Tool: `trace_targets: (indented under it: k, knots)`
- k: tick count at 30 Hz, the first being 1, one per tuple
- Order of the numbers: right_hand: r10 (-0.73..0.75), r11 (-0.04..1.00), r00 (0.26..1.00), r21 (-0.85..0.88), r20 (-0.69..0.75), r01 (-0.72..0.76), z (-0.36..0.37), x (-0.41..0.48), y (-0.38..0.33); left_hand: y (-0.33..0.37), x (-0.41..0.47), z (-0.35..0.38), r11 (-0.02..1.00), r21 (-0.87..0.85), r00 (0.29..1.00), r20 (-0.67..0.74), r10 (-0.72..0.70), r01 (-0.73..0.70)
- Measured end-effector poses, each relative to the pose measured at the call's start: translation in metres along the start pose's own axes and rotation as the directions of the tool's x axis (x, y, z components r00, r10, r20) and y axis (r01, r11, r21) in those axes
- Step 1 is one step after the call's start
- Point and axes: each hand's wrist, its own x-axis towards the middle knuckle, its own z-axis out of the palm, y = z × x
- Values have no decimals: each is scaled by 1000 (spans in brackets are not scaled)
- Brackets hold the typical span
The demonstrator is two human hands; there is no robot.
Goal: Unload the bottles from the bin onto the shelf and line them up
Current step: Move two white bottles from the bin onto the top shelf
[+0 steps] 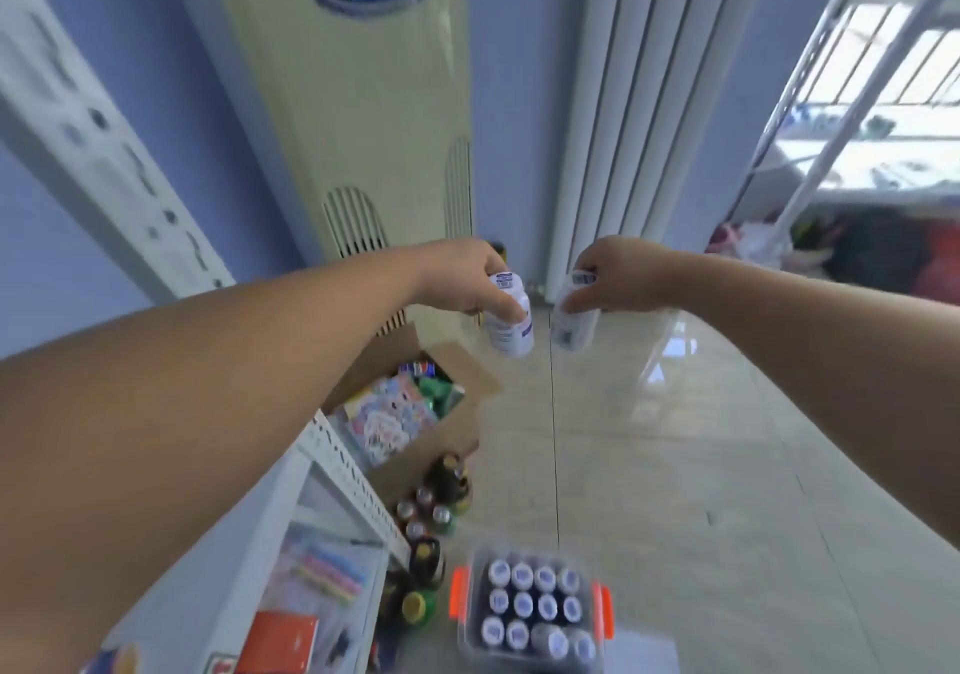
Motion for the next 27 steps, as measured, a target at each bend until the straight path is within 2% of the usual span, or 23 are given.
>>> trace_targets:
  k: [4, 8, 16, 22, 26, 27]
  knots:
    - [-58, 998, 997, 18, -51, 59, -71, -24, -28, 34, -38, -51, 999, 31, 996, -84, 16, -14]
    - [-143, 989, 986, 33, -82, 146, -110, -46, -52, 64, -84, -78, 996, 81, 989, -141, -31, 43]
    - [-406, 913, 914, -60, -9, 404, -130, -88, -105, 103, -196, -70, 960, -21, 909, -316, -270, 278]
    - [-638, 755, 760, -92, 128, 649, -99, -148, -182, 113, -318, -21, 878, -176, 779, -408, -476, 445]
    - [-767, 604, 611, -101, 198, 791, -67, -207, -254, 116, -426, 15, 789, -272, 630, -484, -607, 551]
    - [-804, 547, 551, -87, 224, 833, -54, -230, -276, 119, -463, 30, 758, -317, 574, -506, -643, 570]
